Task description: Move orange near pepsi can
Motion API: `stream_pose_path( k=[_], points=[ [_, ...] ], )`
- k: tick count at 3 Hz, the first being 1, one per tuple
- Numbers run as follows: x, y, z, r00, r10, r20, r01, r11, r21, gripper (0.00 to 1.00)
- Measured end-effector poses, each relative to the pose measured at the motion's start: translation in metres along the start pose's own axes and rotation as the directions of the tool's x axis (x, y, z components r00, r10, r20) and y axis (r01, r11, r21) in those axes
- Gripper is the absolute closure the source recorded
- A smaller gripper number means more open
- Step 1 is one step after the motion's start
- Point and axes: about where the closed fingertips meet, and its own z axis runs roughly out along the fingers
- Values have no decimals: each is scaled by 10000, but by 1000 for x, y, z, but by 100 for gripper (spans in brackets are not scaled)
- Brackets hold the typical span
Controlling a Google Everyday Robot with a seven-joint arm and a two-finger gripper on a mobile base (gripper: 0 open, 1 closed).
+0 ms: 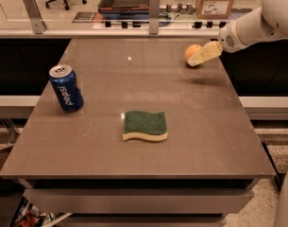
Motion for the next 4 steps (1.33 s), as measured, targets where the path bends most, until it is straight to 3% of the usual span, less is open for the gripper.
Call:
stream_pose_path(
  k=[1,2,4],
  points=[
    [-2,0,17,9999,102,116,-97,9991,-404,0],
    [-6,4,32,10000,-31,54,35,9967,-808,11],
    [-6,7,38,10000,-32,22,34,9960,-895,53]
  ],
)
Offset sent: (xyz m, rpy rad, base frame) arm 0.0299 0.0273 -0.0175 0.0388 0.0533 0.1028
